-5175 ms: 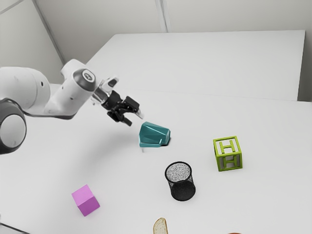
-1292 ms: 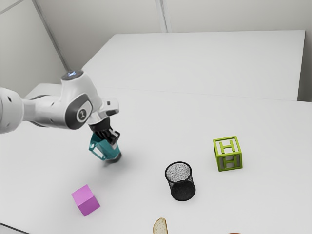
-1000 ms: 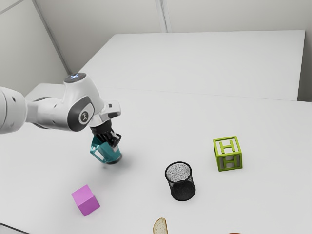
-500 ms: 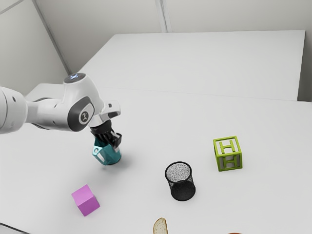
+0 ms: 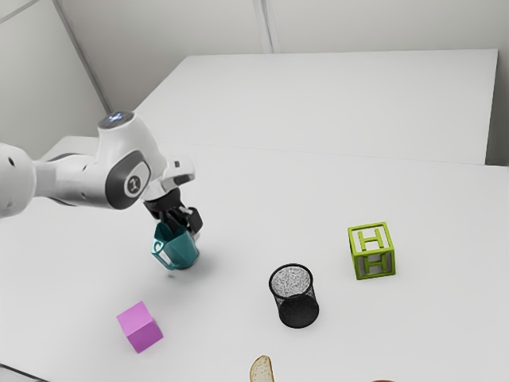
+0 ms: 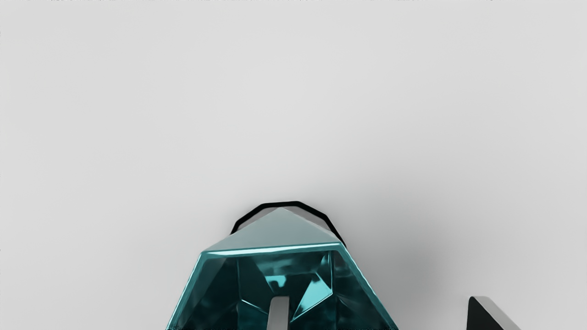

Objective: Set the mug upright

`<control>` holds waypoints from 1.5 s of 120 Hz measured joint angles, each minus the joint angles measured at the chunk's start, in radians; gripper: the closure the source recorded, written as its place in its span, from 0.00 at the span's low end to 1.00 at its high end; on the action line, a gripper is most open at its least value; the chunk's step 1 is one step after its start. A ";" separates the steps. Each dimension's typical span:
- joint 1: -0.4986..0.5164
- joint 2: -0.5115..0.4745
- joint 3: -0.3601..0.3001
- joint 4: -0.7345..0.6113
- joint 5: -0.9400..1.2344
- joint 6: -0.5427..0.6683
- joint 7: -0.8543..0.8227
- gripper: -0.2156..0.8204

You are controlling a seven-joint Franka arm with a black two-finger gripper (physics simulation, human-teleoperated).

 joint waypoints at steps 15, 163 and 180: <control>0.000 -0.014 0.000 0.000 0.000 -0.003 0.001 0.37; 0.002 0.057 -0.041 0.556 -0.015 -0.573 -0.083 0.23; 0.000 0.068 -0.044 0.627 -0.014 -0.634 -0.089 0.23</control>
